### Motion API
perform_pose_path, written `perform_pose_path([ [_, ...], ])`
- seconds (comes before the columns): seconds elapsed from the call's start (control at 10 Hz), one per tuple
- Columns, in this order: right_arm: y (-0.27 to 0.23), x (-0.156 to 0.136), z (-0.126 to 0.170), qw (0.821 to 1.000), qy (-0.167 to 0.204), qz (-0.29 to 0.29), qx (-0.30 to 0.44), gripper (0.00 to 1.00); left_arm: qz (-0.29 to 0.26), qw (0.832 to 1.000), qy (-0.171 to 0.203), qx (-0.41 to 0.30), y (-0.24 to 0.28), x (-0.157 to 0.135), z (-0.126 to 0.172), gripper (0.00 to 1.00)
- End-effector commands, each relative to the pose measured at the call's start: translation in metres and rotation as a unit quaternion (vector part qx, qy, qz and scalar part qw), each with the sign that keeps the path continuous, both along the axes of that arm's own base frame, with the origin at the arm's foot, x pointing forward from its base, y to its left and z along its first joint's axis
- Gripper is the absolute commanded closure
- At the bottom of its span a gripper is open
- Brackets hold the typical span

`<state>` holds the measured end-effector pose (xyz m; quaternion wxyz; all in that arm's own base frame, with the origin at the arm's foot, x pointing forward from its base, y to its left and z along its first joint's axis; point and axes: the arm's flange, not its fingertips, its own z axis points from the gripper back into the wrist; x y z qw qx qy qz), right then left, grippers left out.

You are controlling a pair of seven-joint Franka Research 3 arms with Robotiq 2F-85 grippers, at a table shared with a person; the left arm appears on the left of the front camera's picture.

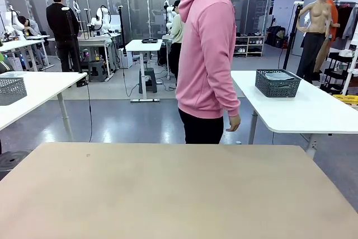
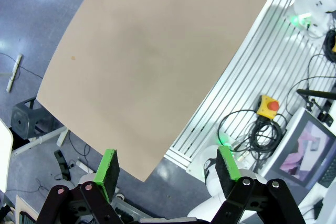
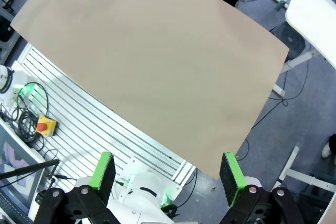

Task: Fold the towels and place them in the basket.
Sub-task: Stack the folded Towel with hook on the right side of the table.

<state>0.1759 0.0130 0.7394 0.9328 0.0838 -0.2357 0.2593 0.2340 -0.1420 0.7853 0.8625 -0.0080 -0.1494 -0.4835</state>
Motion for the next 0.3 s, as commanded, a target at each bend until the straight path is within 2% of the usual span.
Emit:
perform_pose_path([
  [0.0,-0.0006,0.0006,0.0018,1.0,0.003,0.0,-0.006,0.0,0.006,1.0,-0.003,0.0,0.0001,-0.0015,0.0013,0.07],
  [0.2,-0.0006,0.0006,0.0018,1.0,0.003,0.0,-0.006,0.0,0.006,1.0,-0.003,0.0,0.0001,-0.0015,0.0013,0.07],
])
